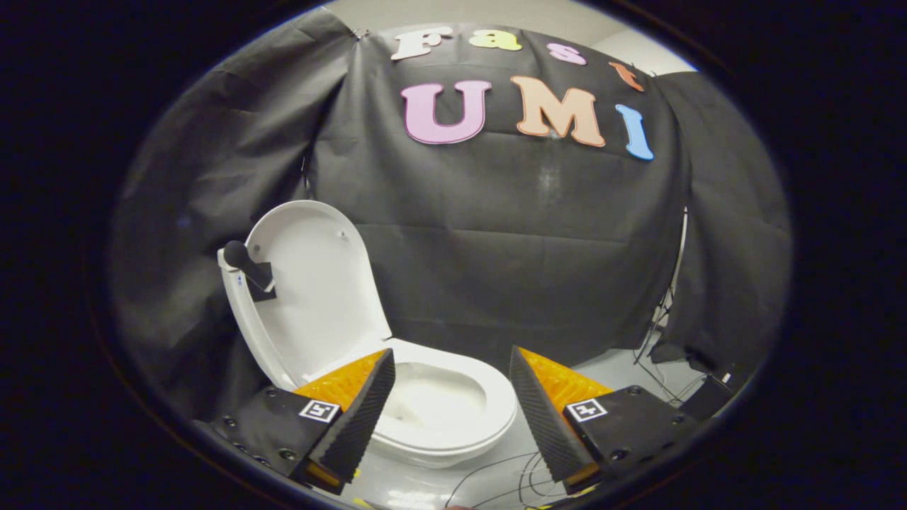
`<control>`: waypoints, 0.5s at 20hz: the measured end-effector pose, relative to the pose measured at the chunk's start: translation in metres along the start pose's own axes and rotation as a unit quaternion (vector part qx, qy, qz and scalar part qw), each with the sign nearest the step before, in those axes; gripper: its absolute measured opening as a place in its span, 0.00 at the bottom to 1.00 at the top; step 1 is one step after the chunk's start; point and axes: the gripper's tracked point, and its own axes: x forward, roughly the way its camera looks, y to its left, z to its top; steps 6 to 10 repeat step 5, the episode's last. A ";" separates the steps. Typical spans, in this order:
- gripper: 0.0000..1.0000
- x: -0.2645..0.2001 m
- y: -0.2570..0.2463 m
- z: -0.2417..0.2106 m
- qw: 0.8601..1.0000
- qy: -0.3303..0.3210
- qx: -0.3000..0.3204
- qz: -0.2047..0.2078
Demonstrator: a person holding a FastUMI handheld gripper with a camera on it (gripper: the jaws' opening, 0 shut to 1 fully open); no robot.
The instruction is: Open the toilet lid.
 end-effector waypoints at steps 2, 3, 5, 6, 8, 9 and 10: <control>1.00 0.000 -0.003 -0.001 1.000 -0.002 0.003 -0.003; 1.00 0.000 -0.002 0.001 1.000 -0.006 0.007 -0.002; 1.00 0.001 0.002 0.006 1.000 -0.012 0.008 0.001; 1.00 0.001 0.002 0.006 1.000 -0.012 0.008 0.001; 1.00 0.001 0.002 0.006 1.000 -0.012 0.008 0.001; 1.00 0.001 0.002 0.006 1.000 -0.012 0.008 0.001; 1.00 0.001 0.002 0.006 1.000 -0.012 0.008 0.001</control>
